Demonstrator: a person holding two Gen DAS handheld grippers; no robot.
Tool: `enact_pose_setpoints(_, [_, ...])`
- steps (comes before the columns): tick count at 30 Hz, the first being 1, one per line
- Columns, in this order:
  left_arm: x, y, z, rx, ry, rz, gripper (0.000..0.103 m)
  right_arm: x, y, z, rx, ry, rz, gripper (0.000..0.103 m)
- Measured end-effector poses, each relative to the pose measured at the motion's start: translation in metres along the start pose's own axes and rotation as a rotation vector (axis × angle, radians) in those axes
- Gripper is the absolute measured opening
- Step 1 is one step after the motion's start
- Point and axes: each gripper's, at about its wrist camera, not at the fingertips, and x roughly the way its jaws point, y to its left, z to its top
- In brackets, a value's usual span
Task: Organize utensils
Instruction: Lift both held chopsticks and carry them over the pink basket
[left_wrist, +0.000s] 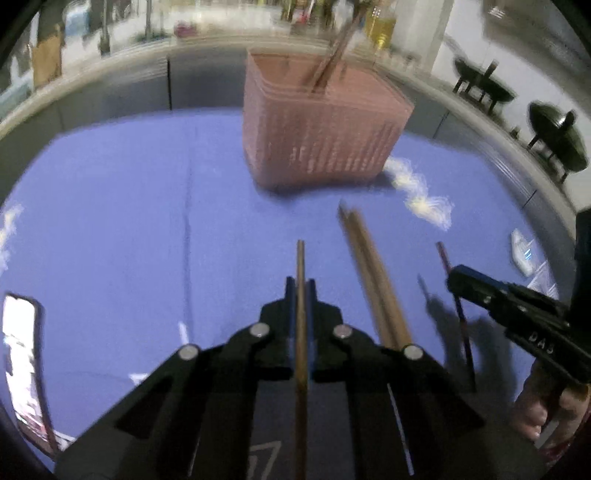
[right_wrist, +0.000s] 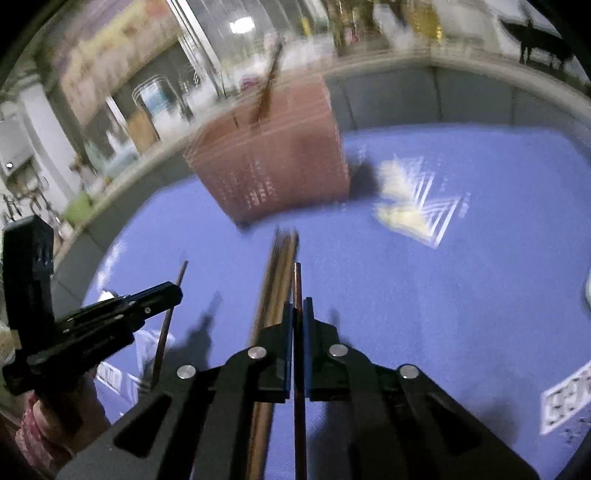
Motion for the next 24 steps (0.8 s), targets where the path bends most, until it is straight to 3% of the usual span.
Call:
enact_pose_setpoints(4, [-0.049, -0.004, 0.007, 0.016, -0.135, -0.055, 0.004, -0.059, 0.016, -0.002, -0.063, -0.239, -0.014, 0.005])
enact_pose_setpoints(8, [-0.078, -0.005, 0.004, 0.004, -0.205, -0.094, 0.004, -0.097, 0.027, -0.008, -0.1, -0.382, -0.031, 0.005])
enact_pose_setpoints(11, [-0.086, -0.004, -0.004, 0.005, -0.229, -0.086, 0.004, -0.104, 0.03, -0.013, -0.097, -0.412, -0.042, 0.005])
enact_pose_setpoints(16, [-0.082, 0.003, -0.009, -0.016, -0.199, -0.082, 0.004, -0.106, 0.032, -0.011, -0.078, -0.42, -0.051, 0.005])
enact_pose_setpoints(24, [-0.103, 0.004, -0.009, -0.003, -0.275, -0.064, 0.004, -0.113, 0.038, -0.012, -0.088, -0.485, -0.083, 0.005])
